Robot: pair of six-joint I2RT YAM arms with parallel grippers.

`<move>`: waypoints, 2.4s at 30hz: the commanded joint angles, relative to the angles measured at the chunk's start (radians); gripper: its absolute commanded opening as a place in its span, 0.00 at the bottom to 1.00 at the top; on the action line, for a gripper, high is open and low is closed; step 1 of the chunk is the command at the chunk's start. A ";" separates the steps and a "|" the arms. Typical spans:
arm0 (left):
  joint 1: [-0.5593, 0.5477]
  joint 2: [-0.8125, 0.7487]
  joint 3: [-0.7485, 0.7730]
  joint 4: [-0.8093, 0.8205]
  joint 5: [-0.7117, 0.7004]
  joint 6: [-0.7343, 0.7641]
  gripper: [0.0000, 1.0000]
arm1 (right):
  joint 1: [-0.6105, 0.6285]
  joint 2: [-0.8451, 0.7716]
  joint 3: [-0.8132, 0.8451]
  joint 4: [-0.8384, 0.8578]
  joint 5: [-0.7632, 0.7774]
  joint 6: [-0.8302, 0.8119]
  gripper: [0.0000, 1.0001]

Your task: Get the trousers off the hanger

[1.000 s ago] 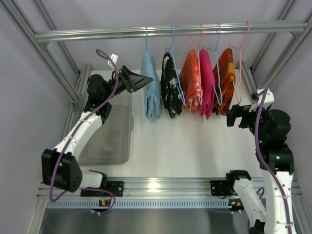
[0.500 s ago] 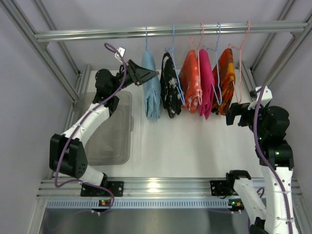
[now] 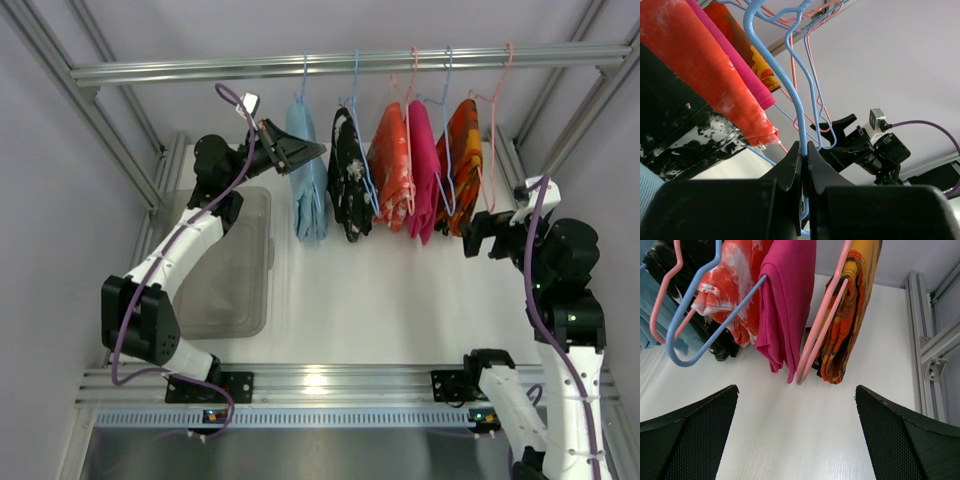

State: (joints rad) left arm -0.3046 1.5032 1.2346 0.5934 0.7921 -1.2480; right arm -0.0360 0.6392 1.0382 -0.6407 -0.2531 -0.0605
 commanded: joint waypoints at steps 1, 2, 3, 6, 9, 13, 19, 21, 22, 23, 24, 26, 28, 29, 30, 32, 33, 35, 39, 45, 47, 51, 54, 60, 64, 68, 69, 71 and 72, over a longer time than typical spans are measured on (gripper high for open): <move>-0.005 -0.032 0.112 0.138 0.021 0.015 0.00 | -0.021 -0.010 0.052 0.022 -0.041 -0.013 0.99; -0.005 -0.029 0.129 0.125 0.024 0.022 0.00 | -0.021 -0.009 0.054 0.024 -0.049 -0.012 0.99; -0.005 -0.021 0.164 0.115 0.024 0.041 0.00 | -0.021 -0.006 0.056 0.026 -0.057 -0.010 1.00; -0.005 -0.005 0.241 0.088 0.044 0.091 0.00 | -0.021 -0.004 0.057 0.036 -0.086 -0.012 1.00; -0.005 0.005 0.270 0.106 0.062 0.105 0.00 | -0.021 -0.012 0.052 0.064 -0.100 -0.012 1.00; -0.005 -0.009 0.246 0.218 0.065 0.067 0.00 | -0.021 -0.006 0.071 0.073 -0.144 -0.001 1.00; -0.005 -0.052 0.200 0.287 0.065 0.027 0.00 | -0.021 -0.006 0.097 0.120 -0.225 0.053 0.99; -0.005 -0.086 0.174 0.283 0.075 0.027 0.00 | -0.021 0.002 0.117 0.142 -0.259 0.120 1.00; -0.005 -0.098 0.164 0.279 0.081 0.030 0.00 | -0.021 0.008 0.140 0.163 -0.300 0.142 0.99; -0.005 -0.112 0.143 0.266 0.085 0.044 0.00 | -0.021 0.014 0.151 0.177 -0.323 0.165 0.99; -0.005 -0.144 0.131 0.250 0.091 0.053 0.00 | -0.021 0.026 0.157 0.196 -0.346 0.215 1.00; -0.007 -0.181 0.100 0.197 0.098 0.094 0.00 | -0.021 0.040 0.160 0.272 -0.431 0.269 0.99; -0.007 -0.239 0.059 0.146 0.107 0.133 0.00 | -0.019 0.063 0.161 0.359 -0.492 0.362 0.98; -0.007 -0.262 0.046 0.113 0.107 0.177 0.00 | -0.016 0.071 0.164 0.384 -0.508 0.387 0.96; -0.007 -0.308 0.016 0.061 0.107 0.194 0.00 | -0.004 0.094 0.172 0.406 -0.518 0.436 0.96; -0.007 -0.354 -0.012 0.016 0.098 0.258 0.00 | 0.022 0.122 0.186 0.447 -0.526 0.471 0.93; -0.007 -0.401 -0.018 -0.053 0.098 0.287 0.00 | 0.085 0.157 0.210 0.466 -0.522 0.484 0.92; -0.013 -0.440 -0.038 -0.098 0.099 0.338 0.00 | 0.163 0.197 0.247 0.466 -0.473 0.473 0.89; -0.018 -0.505 -0.067 -0.171 0.088 0.363 0.00 | 0.419 0.327 0.339 0.475 -0.365 0.441 0.84; -0.021 -0.544 -0.089 -0.234 0.062 0.409 0.00 | 0.622 0.503 0.445 0.621 -0.365 0.629 0.79; -0.022 -0.554 -0.102 -0.239 0.064 0.409 0.00 | 0.660 0.536 0.459 0.685 -0.347 0.659 0.78; -0.033 -0.564 -0.118 -0.239 0.064 0.410 0.00 | 0.734 0.640 0.513 0.745 -0.339 0.743 0.73; -0.036 -0.572 -0.121 -0.224 0.067 0.404 0.00 | 0.752 0.700 0.533 0.786 -0.347 0.817 0.72; -0.039 -0.569 -0.112 -0.195 0.065 0.366 0.00 | 0.769 0.775 0.542 0.825 -0.357 0.881 0.67; -0.041 -0.569 -0.106 -0.169 0.059 0.343 0.00 | 0.794 0.809 0.559 0.835 -0.356 0.895 0.67; -0.042 -0.572 -0.119 -0.145 0.047 0.321 0.00 | 0.832 0.843 0.597 0.843 -0.353 0.899 0.66; -0.044 -0.571 -0.122 -0.142 0.047 0.320 0.00 | 0.844 0.849 0.602 0.846 -0.350 0.900 0.66; -0.044 -0.569 -0.127 -0.141 0.044 0.321 0.00 | 0.851 0.866 0.614 0.851 -0.342 0.919 0.64; -0.044 -0.569 -0.129 -0.142 0.044 0.320 0.00 | 0.852 0.870 0.618 0.852 -0.336 0.924 0.63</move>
State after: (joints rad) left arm -0.3435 0.9901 1.0744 0.1806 0.8658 -0.9836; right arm 0.7937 1.4975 1.5940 0.1116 -0.6029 0.8341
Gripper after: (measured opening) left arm 0.049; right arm 0.640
